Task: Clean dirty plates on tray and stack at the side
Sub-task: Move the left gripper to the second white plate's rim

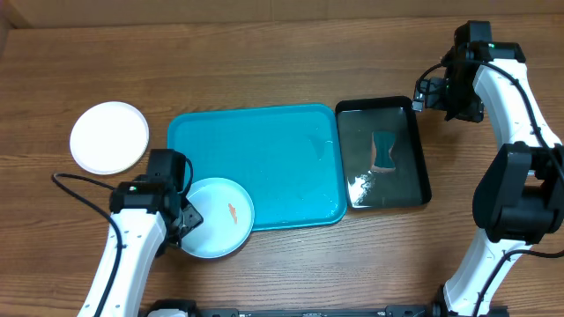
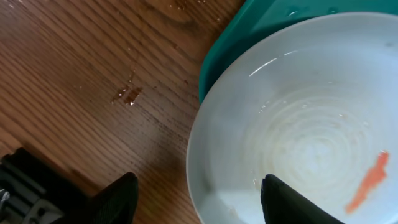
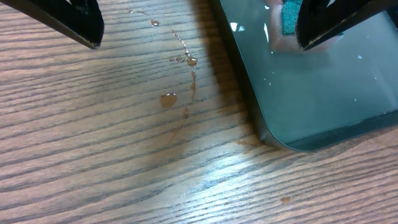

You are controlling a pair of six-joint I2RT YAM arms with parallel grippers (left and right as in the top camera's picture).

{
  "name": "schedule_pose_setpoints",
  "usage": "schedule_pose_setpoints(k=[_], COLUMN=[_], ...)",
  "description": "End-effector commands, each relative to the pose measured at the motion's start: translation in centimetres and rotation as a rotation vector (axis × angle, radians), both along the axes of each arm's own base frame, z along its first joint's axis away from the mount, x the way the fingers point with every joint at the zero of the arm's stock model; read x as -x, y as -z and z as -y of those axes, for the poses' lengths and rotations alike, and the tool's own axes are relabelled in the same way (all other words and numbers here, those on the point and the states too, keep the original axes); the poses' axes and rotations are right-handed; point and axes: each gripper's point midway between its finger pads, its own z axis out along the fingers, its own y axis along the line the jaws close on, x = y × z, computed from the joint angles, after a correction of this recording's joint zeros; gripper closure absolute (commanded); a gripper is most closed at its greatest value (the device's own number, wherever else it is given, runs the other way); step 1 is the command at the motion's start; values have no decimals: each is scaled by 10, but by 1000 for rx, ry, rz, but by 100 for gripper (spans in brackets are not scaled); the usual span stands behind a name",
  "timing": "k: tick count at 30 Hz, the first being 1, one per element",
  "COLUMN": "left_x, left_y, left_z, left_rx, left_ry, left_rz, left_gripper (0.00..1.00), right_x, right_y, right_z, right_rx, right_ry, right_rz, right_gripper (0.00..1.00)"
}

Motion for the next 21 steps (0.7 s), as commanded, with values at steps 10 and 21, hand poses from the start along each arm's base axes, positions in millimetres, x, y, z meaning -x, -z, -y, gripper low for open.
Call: schedule_pose_setpoints(k=[10,21], left_x=[12,3], left_y=[35,50], left_z=[-18,-1], left_rx=[2,109], left_ry=[-99,-6], left_rz=[-71,-78], left_gripper=[46,72], right_x=[-6,-6], right_y=[-19,-19], right_z=[-1,-1], right_rx=[3,3], right_ry=[0,0], right_rz=[52,52], right_gripper=[0,0])
